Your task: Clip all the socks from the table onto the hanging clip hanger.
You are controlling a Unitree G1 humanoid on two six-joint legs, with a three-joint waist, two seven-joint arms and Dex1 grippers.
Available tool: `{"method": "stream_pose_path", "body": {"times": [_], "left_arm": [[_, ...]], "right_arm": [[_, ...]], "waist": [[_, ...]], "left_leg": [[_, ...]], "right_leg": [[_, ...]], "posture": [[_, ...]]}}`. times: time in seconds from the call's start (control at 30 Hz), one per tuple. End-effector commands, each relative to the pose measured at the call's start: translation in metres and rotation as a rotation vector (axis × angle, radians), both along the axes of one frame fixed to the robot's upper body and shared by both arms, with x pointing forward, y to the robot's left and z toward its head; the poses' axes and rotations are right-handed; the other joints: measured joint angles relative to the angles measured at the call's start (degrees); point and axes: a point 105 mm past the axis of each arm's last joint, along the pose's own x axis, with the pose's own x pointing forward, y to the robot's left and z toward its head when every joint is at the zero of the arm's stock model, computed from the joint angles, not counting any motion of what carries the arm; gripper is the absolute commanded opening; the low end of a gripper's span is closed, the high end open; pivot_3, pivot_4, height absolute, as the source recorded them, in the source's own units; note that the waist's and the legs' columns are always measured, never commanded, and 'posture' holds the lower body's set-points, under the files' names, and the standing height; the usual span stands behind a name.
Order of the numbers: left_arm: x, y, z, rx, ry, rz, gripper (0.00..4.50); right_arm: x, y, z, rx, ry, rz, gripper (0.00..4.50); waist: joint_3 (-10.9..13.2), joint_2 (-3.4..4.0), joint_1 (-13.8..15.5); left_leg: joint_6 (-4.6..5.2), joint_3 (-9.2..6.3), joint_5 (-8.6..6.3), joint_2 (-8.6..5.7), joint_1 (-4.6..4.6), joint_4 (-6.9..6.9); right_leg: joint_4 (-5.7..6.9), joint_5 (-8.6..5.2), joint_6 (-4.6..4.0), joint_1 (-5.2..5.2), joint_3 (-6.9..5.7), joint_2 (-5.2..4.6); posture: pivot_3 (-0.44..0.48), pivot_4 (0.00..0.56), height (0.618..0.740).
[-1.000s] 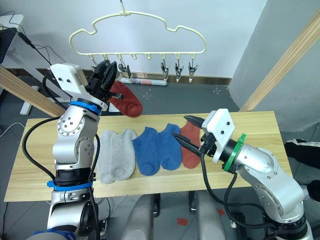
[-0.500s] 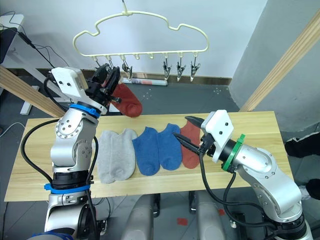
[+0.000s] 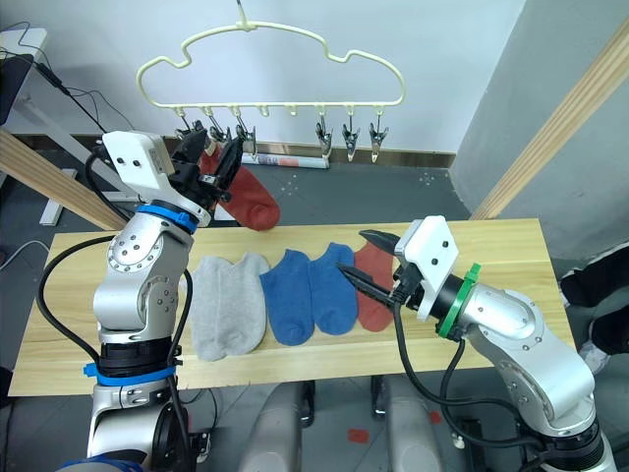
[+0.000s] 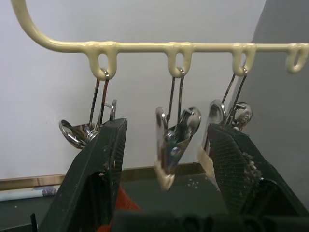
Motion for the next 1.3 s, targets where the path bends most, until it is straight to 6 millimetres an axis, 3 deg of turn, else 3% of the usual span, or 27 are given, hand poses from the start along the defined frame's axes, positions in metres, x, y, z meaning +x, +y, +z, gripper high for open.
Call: {"method": "stream_pose_path", "body": {"times": [0.03,0.63,0.77,0.9,1.3], "left_arm": [[-0.009,-0.0051,0.0186,0.006,-0.075,-0.014,2.85],[-0.0053,-0.0027,0.0222,0.005,-0.087,0.01,2.85],[-0.0051,-0.0021,0.0223,0.004,-0.086,0.013,2.01],[-0.0054,-0.0019,0.0231,0.005,-0.09,0.015,0.79],[-0.0075,-0.0034,0.023,0.029,-0.1,0.0,0.7]], "right_arm": [[-0.0055,-0.0011,0.0088,0.009,-0.045,0.013,2.85],[-0.0044,-0.0046,0.0071,0.001,-0.038,0.004,2.85],[-0.0046,-0.0048,0.0068,0.001,-0.037,0.004,2.85],[-0.0048,-0.0051,0.0065,0.0,-0.036,0.003,2.85],[-0.0044,-0.0048,0.0026,-0.004,-0.028,0.0,2.85]], "waist": [[0.0,0.0,0.0],[0.0,0.0,0.0],[0.0,0.0,0.0],[0.0,0.0,0.0],[0.0,0.0,0.0]], "left_leg": [[0.0,0.01,0.0,0.0,0.0,0.0],[-0.01,0.01,0.0,-0.01,0.0,0.0],[-0.01,0.0,0.01,0.0,0.0,0.0],[-0.01,0.0,0.0,0.0,0.0,0.0],[-0.01,0.0,0.01,0.0,0.0,0.01]], "right_leg": [[0.0,0.0,0.0,0.0,0.0,0.0],[0.0,0.0,0.0,0.0,0.01,0.0],[0.01,0.0,0.0,0.0,-0.01,0.0],[0.01,0.0,0.0,0.0,0.0,0.0],[0.02,0.0,0.0,0.0,0.0,0.0]], "posture": [[-0.059,0.426,0.74],[-0.061,0.423,0.74],[-0.06,0.424,0.74],[-0.06,0.424,0.74],[-0.049,0.412,0.74]]}}
